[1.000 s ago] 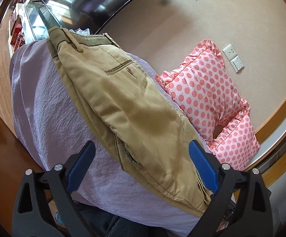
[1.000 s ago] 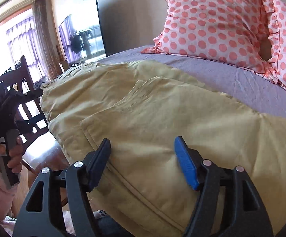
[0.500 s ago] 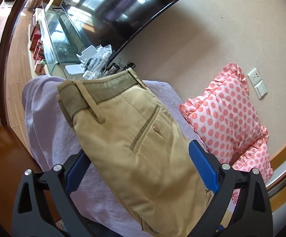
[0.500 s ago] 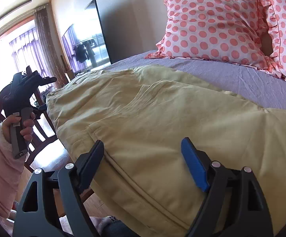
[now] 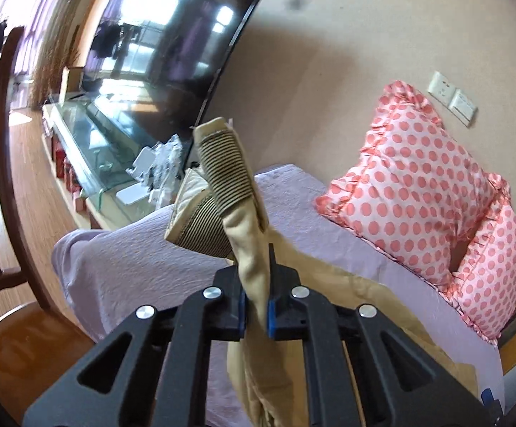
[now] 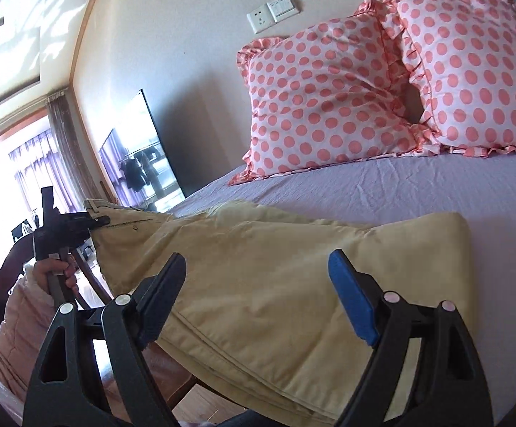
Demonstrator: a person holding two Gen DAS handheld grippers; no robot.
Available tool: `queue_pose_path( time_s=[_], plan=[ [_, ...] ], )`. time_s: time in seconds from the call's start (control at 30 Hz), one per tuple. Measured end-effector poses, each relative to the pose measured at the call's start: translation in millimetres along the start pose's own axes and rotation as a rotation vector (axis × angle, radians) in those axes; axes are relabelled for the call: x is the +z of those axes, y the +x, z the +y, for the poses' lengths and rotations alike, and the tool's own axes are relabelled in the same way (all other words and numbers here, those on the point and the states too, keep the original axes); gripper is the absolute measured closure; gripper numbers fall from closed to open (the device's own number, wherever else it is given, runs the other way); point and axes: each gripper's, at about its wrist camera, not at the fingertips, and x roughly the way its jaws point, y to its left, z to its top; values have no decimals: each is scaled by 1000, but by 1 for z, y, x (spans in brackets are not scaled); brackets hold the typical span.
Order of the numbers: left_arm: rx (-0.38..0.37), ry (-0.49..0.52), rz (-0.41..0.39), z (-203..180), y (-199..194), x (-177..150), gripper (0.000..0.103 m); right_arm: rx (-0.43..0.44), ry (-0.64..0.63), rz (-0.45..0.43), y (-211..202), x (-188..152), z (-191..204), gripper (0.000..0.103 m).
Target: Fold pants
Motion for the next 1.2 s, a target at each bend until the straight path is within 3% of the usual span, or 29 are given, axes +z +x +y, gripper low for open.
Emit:
queue_pose_path(
  time_s=[0.13,0.23,0.37,0.47,0.53,0.57,0.73,0.87,0.97,1.03,1.07,1.1,1.13,1.2],
  plan=[
    [-214,218,1,-107,-21,-1,100,-82,85,-58,-28,0,-36,19],
    [-433,373,56,-194,-37,-31,100,-141,161,-104,-53,-2,-61,19],
    [-683,541,223,-280,-43,-110,100,-214,261,-155,-86,-10,-91,19],
    [-745,677,384,-314,-31,-185,101,-262,336,-172,-106,-16,-113,18],
    [-765,684,501,-318,-17,-215,101,-281,371,-172,-114,-18,-124,18],
    [-765,678,511,-318,-15,-221,101,-286,382,-173,-117,-19,-128,18],
    [-783,646,423,-318,-33,-209,101,-250,402,-176,-116,-13,-135,17],
    [-745,776,493,-324,-33,-247,99,-146,450,-143,-101,-6,-136,16],
    [-811,762,517,-310,-40,-249,94,-95,479,-54,-79,-1,-138,16],
    [-908,745,534,-298,-53,-240,69,-84,461,20,-61,3,-136,18],
    [-948,735,536,-291,-61,-233,62,-80,442,53,-53,5,-135,24],
    [-967,719,524,-282,-66,-223,50,-86,423,87,-44,7,-134,29],
    [-962,703,497,-272,-70,-210,39,-99,410,117,-36,8,-134,35],
    [-882,659,431,-254,-67,-177,28,-124,398,166,-22,10,-137,37]
  ],
)
